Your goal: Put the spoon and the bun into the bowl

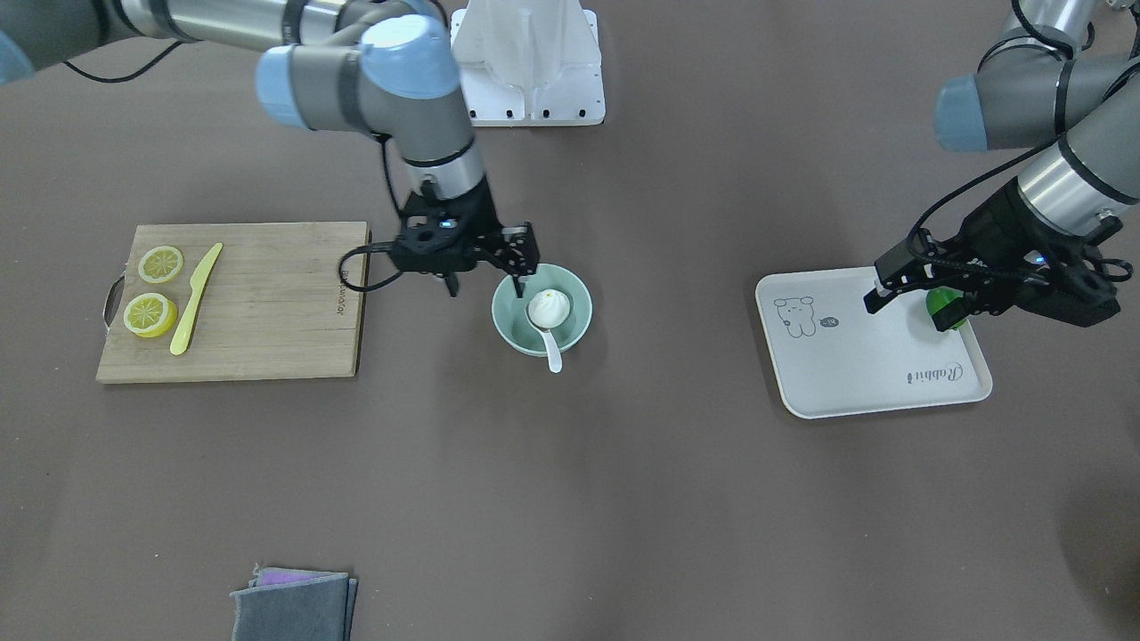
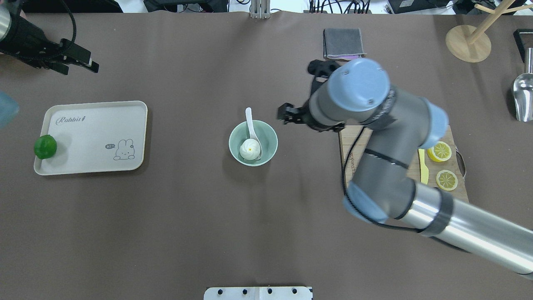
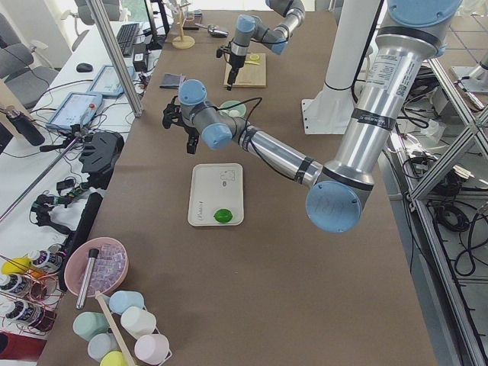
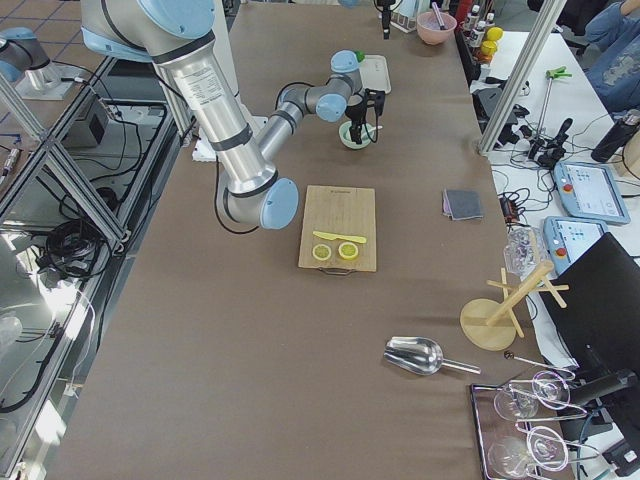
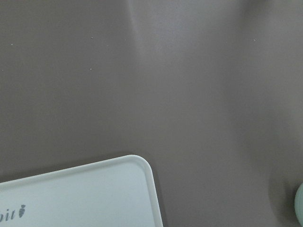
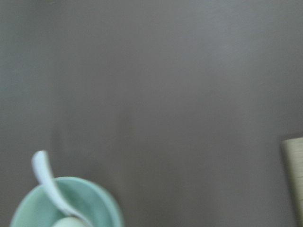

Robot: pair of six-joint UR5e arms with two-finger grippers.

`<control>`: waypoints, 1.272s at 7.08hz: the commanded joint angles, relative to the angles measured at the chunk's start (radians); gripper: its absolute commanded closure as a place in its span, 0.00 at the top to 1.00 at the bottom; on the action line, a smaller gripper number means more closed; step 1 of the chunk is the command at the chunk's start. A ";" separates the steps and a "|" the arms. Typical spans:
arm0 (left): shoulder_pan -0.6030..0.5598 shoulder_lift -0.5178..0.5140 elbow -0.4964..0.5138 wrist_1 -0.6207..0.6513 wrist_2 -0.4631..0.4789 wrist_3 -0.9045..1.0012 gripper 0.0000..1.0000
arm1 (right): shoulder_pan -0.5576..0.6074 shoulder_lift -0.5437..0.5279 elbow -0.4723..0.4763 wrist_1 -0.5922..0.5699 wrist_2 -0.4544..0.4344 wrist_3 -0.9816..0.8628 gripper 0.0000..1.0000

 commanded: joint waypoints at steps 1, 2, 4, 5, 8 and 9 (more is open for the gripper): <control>-0.092 0.082 0.005 0.027 0.032 0.222 0.98 | 0.280 -0.332 0.157 0.003 0.244 -0.420 1.00; -0.161 0.089 0.000 0.156 0.069 0.389 0.98 | 0.406 -0.390 0.119 -0.002 0.312 -0.632 1.00; -0.276 0.093 0.011 0.381 0.071 0.738 0.98 | 0.638 -0.419 -0.049 -0.004 0.466 -0.989 1.00; -0.331 0.128 0.013 0.423 0.063 0.873 0.98 | 0.726 -0.447 -0.103 -0.005 0.495 -1.140 1.00; -0.356 0.303 -0.050 0.409 0.066 0.903 0.98 | 0.874 -0.504 -0.150 -0.084 0.495 -1.408 1.00; -0.361 0.317 -0.053 0.405 0.059 0.912 0.98 | 0.883 -0.505 -0.162 -0.111 0.493 -1.445 1.00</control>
